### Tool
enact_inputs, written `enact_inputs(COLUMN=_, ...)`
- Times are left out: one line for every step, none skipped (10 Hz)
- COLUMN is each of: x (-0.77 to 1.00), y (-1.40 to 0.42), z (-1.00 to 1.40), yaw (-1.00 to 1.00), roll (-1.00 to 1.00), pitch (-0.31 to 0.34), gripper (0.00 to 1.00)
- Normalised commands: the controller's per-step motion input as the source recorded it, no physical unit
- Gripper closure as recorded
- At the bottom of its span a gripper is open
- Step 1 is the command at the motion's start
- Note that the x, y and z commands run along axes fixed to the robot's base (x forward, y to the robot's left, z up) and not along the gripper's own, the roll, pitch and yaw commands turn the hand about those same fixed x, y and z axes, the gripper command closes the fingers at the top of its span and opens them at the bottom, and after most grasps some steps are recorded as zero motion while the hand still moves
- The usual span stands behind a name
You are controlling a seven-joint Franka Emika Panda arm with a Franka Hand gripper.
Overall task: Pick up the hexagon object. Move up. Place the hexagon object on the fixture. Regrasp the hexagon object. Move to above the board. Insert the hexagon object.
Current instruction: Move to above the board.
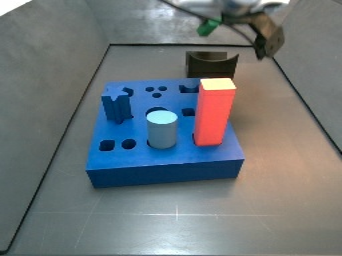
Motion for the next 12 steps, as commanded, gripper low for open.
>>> enact_inputs(x=-0.08, y=0.14, z=1.0, yaw=0.03, roll=-0.05, pitch=0.043, gripper=1.0)
enact_inputs(x=-0.08, y=0.13, z=1.0, yaw=0.03, roll=-0.05, pitch=0.043, gripper=1.0)
enact_inputs(x=-0.08, y=0.12, z=1.0, yaw=0.03, roll=-0.06, pitch=0.043, gripper=1.0)
enact_inputs(x=-0.08, y=0.11, z=1.0, yaw=0.03, roll=-0.06, pitch=0.041, gripper=1.0)
enact_inputs(x=-0.07, y=0.11, z=1.0, yaw=0.03, roll=-0.06, pitch=0.037, gripper=1.0)
enact_inputs(x=-0.07, y=0.1, z=1.0, yaw=0.03, roll=-0.06, pitch=0.034, gripper=1.0)
enact_inputs(x=-0.07, y=0.08, z=1.0, yaw=0.02, roll=-0.06, pitch=0.036, gripper=1.0)
enact_inputs(x=-0.07, y=0.08, z=1.0, yaw=0.02, roll=-0.06, pitch=0.035, gripper=1.0)
enact_inputs(x=-0.07, y=0.07, z=1.0, yaw=0.02, roll=-0.06, pitch=0.031, gripper=1.0)
enact_inputs(x=-0.07, y=0.05, z=0.91, yaw=0.02, roll=-0.06, pitch=0.032, gripper=1.0)
enact_inputs(x=-0.06, y=0.04, z=0.78, yaw=0.02, roll=-0.06, pitch=0.035, gripper=1.0)
enact_inputs(x=-0.03, y=0.01, z=0.47, yaw=0.01, roll=-0.07, pitch=0.047, gripper=1.0)
